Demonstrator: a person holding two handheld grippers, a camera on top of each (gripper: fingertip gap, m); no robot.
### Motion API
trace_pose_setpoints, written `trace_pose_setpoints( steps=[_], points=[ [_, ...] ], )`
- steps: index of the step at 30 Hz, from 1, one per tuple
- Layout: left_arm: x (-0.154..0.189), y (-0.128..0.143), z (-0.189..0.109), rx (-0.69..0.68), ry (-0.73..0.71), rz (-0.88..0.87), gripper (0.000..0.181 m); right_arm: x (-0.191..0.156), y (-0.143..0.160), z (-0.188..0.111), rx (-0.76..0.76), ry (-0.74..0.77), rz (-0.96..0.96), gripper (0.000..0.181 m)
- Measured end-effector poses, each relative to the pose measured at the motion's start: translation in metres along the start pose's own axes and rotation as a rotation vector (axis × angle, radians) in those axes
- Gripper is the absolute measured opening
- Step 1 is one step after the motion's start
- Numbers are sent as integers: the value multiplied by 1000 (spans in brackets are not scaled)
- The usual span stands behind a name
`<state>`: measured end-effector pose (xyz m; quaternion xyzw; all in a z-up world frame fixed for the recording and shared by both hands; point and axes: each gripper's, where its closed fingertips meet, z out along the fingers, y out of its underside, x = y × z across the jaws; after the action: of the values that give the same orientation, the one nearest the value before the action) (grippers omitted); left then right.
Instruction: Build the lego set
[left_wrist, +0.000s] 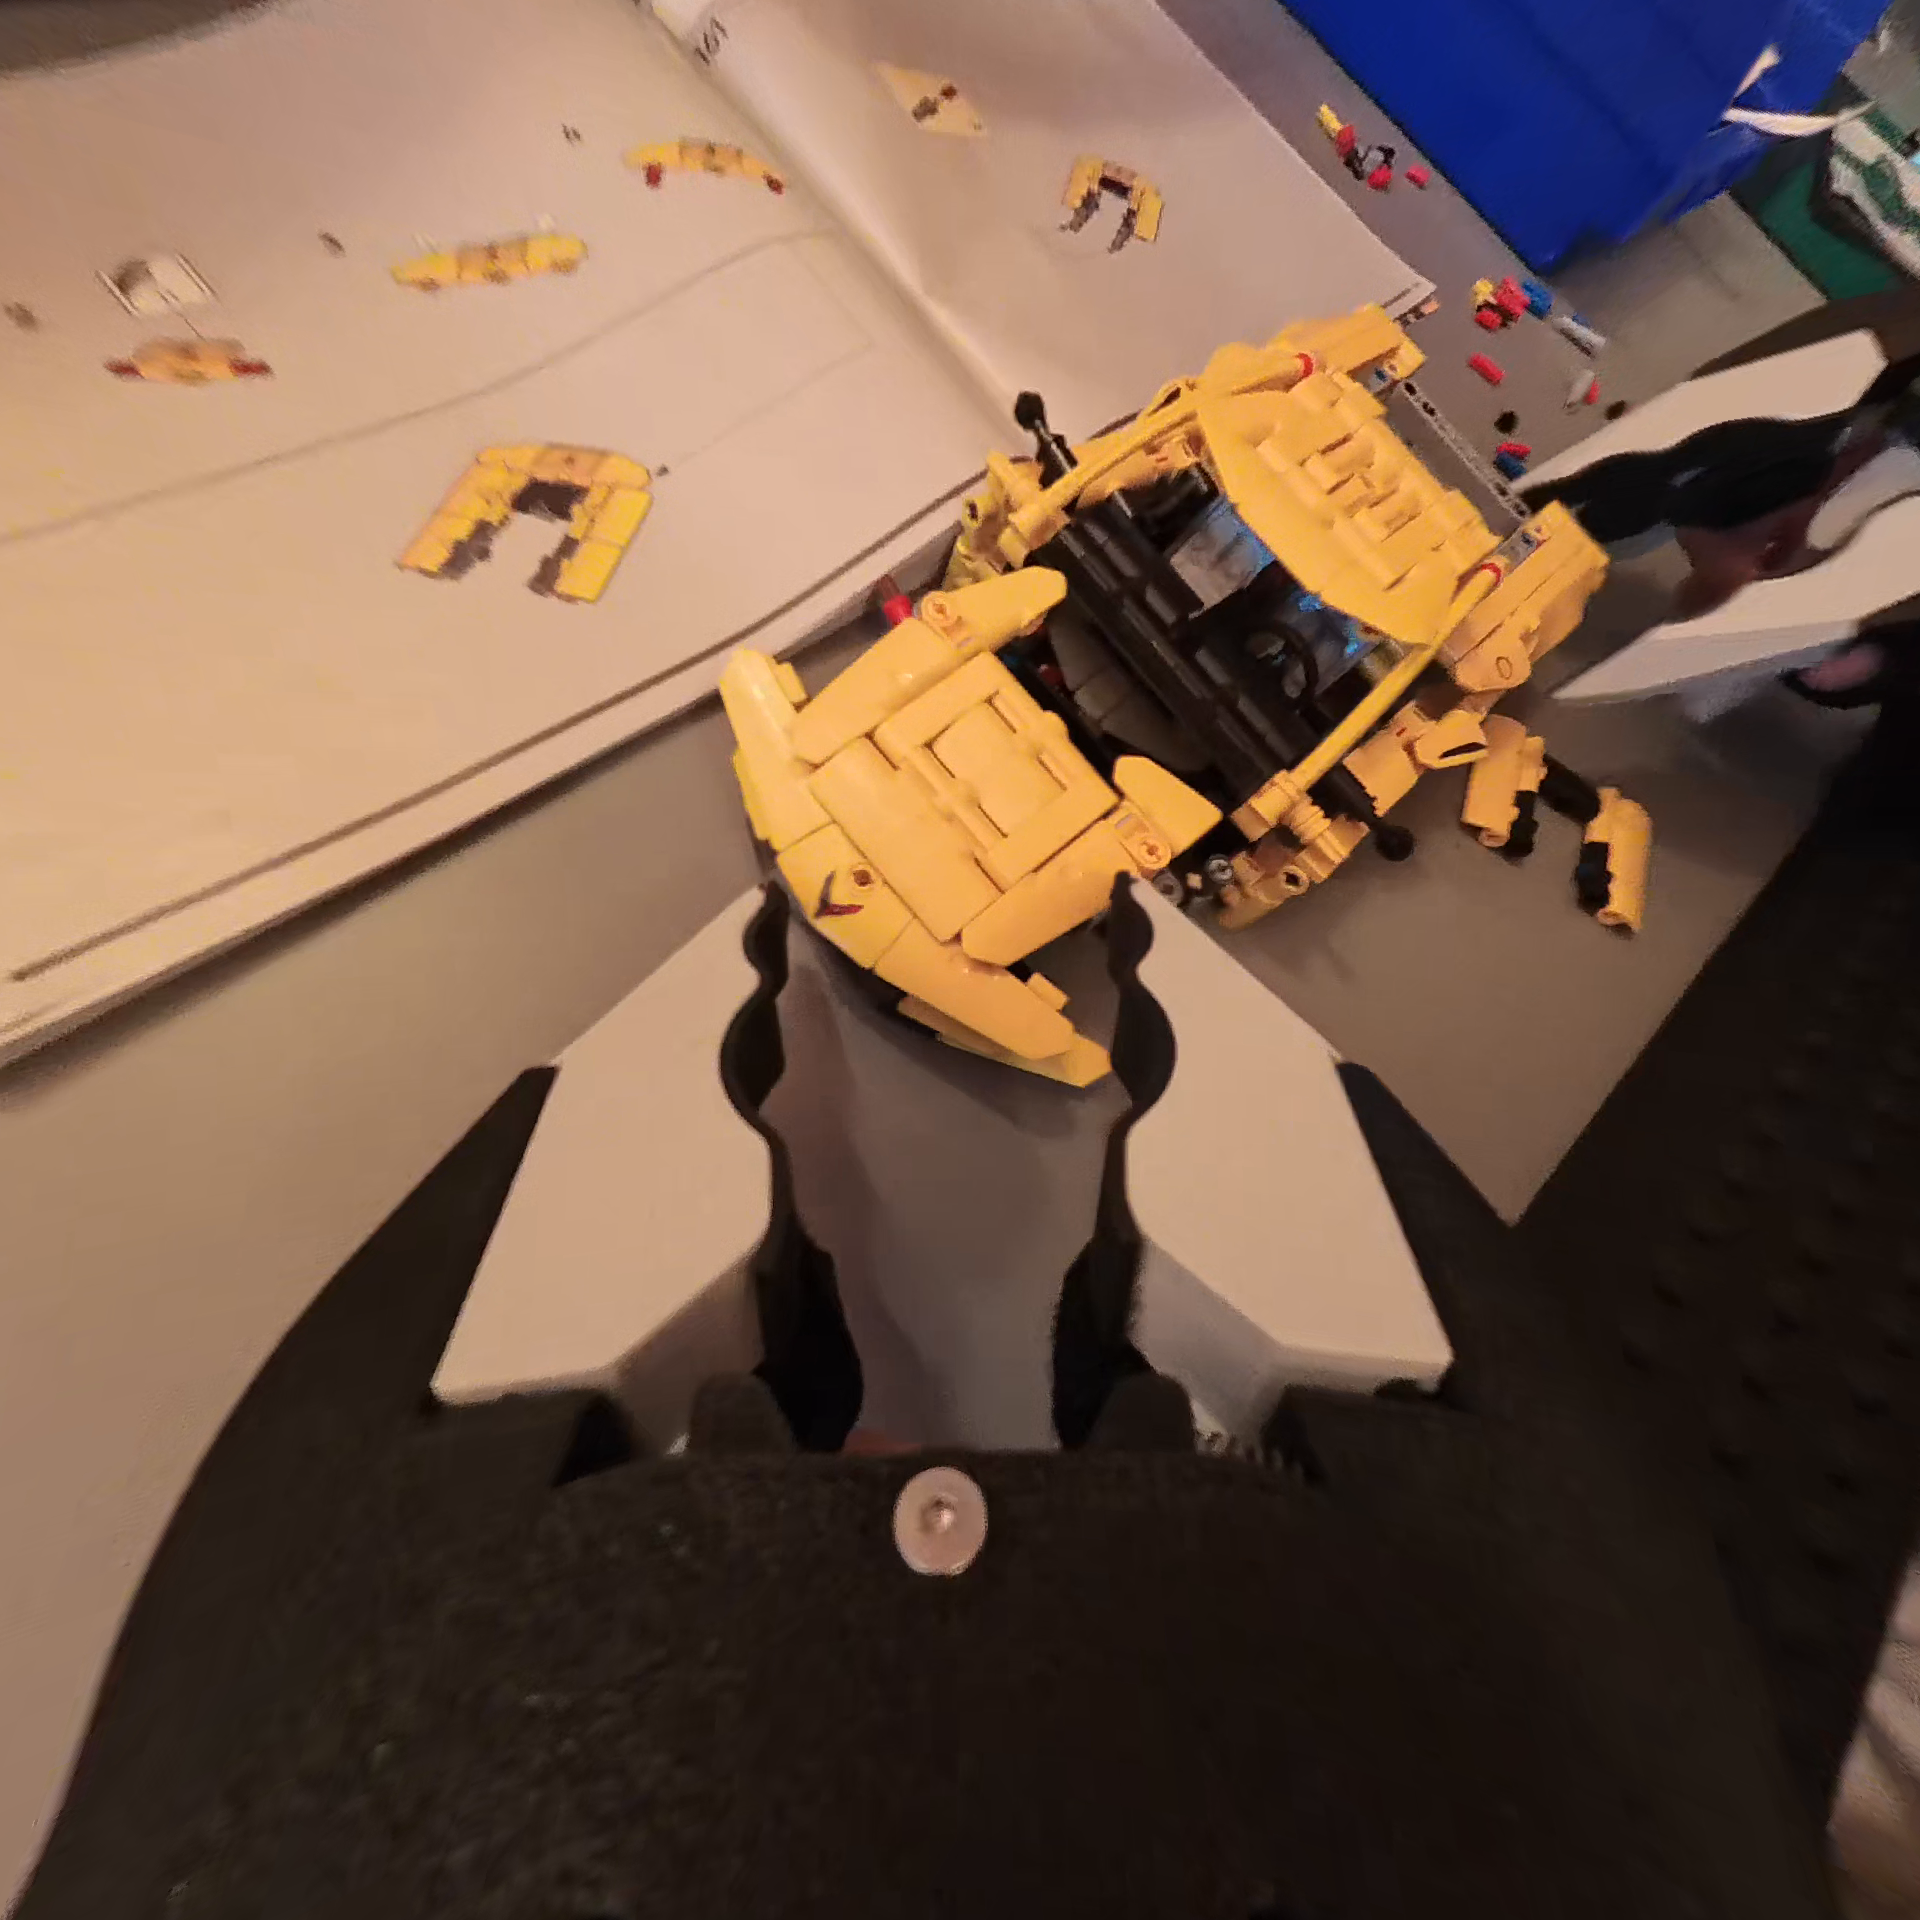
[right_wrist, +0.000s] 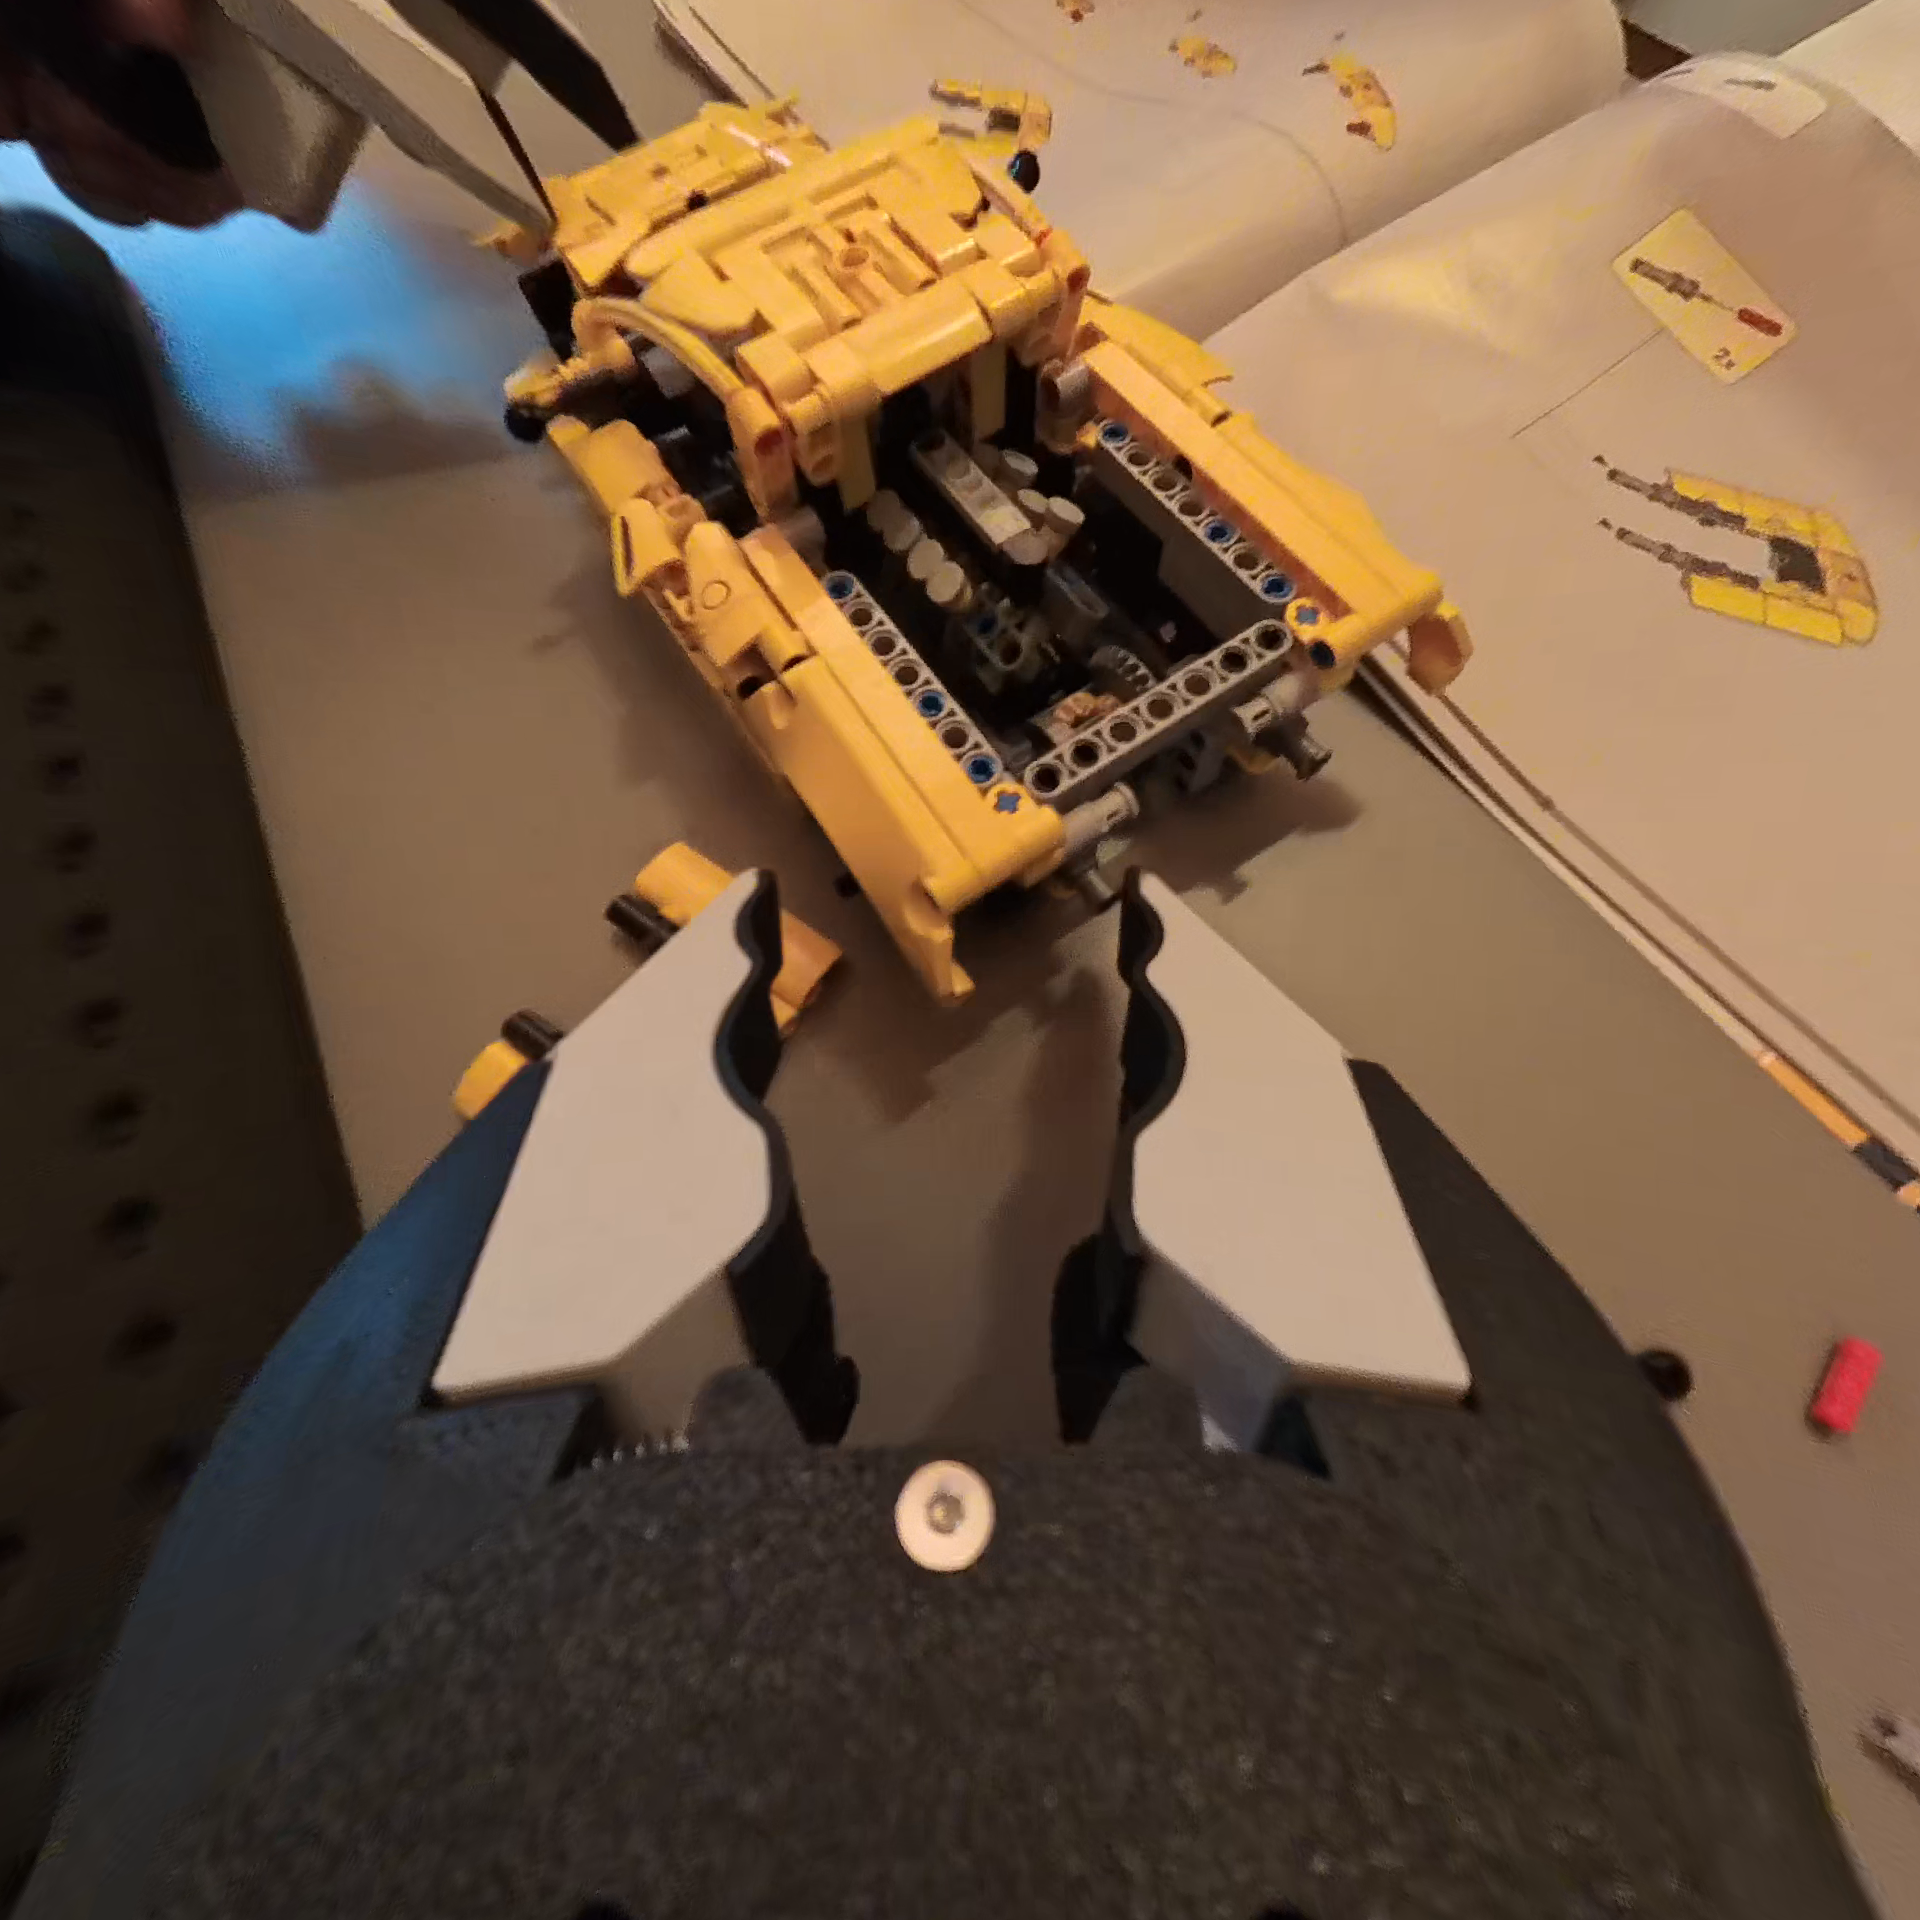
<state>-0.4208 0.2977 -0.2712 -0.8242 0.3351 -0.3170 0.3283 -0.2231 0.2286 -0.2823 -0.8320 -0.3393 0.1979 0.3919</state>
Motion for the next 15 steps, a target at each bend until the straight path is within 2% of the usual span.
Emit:
trace_pose_setpoints(
  steps=[3, 6, 15],
  points=[
    [2, 1, 3, 1, 26, -65, 61, 5, -1, 7, -30, -10, -16, 56],
    [3, 1, 4, 5, 29, -93, 61, 6, -1, 7, -28, -28, 3, 56],
    [19, 4, 13, -59, 34, -25, 61, 13, 9, -6, -45, -35, -1, 56]
  ],
)
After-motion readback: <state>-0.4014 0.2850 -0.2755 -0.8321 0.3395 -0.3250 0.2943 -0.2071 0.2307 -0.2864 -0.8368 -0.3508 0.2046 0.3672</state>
